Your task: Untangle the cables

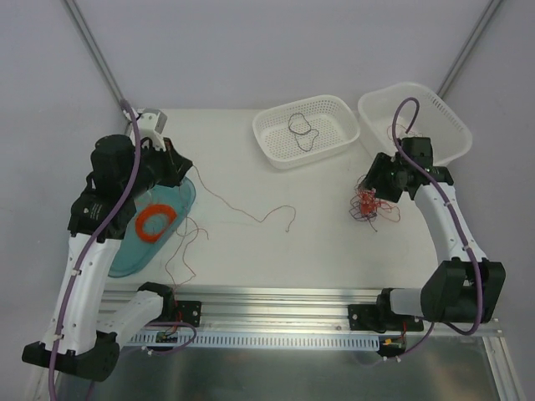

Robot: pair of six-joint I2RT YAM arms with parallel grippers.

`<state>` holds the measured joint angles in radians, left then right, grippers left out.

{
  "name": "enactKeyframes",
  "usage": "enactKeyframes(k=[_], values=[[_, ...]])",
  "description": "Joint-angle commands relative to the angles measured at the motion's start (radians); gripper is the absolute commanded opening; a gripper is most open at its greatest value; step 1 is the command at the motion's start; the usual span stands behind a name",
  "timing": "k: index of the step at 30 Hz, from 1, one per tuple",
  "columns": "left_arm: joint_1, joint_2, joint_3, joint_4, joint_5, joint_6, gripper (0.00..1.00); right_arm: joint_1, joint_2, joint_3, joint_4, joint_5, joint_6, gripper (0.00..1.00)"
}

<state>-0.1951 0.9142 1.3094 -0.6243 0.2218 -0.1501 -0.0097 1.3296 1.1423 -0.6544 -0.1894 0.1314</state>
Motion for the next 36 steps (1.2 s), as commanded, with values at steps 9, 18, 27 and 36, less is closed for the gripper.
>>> enactKeyframes(k=[9,18,27,36], values=[[-0.156,0.117,-0.183,0.311,0.128,-0.185,0.00,0.157,-0.240,-0.033,0.035,-0.116,-0.108,0.91],[-0.156,0.124,-0.560,0.485,-0.097,-0.310,0.00,0.381,-0.245,-0.130,0.122,-0.098,-0.085,0.94],[-0.156,0.045,-0.722,0.422,-0.240,-0.333,0.37,0.652,-0.103,-0.131,0.197,-0.018,-0.047,0.94],[-0.156,-0.038,-0.753,0.268,-0.269,-0.307,0.99,0.708,-0.038,-0.110,0.223,-0.007,-0.047,0.95]])
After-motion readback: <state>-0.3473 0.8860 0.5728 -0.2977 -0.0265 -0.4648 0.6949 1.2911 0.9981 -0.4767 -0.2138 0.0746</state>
